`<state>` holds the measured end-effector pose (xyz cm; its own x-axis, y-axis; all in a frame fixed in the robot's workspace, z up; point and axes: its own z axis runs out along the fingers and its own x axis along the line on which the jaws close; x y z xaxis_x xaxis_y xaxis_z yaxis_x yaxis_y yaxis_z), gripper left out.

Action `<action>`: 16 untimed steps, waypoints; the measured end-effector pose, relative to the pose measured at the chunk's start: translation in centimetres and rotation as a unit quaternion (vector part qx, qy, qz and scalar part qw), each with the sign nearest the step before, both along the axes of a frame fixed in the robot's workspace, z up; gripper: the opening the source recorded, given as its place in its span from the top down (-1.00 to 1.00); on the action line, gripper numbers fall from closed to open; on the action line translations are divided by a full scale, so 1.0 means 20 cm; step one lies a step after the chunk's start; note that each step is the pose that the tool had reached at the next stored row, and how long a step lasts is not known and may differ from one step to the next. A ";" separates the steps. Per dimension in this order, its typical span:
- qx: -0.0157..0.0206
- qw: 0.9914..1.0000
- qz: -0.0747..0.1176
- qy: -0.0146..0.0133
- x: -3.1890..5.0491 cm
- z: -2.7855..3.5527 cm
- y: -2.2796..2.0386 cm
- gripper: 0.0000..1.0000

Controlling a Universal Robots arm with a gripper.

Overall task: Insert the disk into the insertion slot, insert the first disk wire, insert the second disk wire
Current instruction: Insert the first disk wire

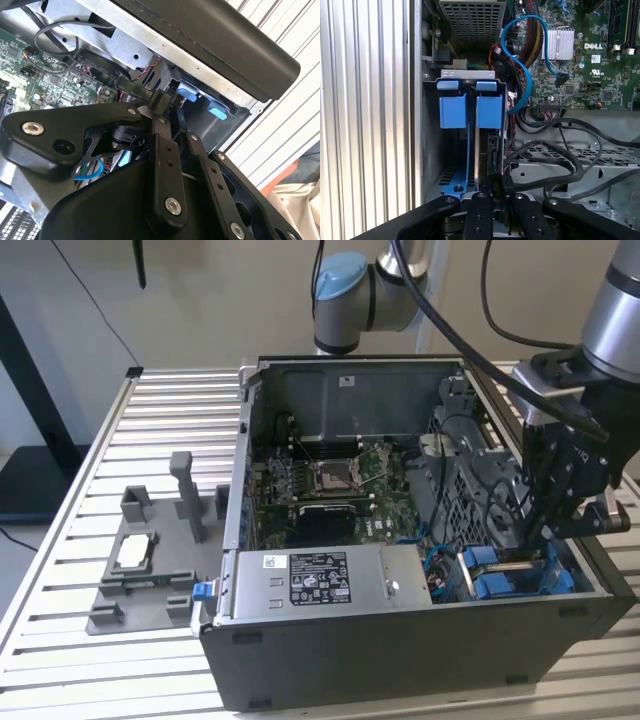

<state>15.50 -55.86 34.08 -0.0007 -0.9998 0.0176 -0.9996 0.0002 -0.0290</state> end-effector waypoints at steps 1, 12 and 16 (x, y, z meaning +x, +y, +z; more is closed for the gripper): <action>0.000 1.000 0.000 0.000 0.000 -0.001 0.000 0.62; 0.000 1.000 0.000 0.000 0.000 -0.035 0.000 0.62; 0.000 1.000 0.000 0.000 0.000 -0.037 0.000 0.62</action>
<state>15.49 -55.87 33.33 -0.0007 -0.9999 0.0172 -0.9996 0.0002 -0.0290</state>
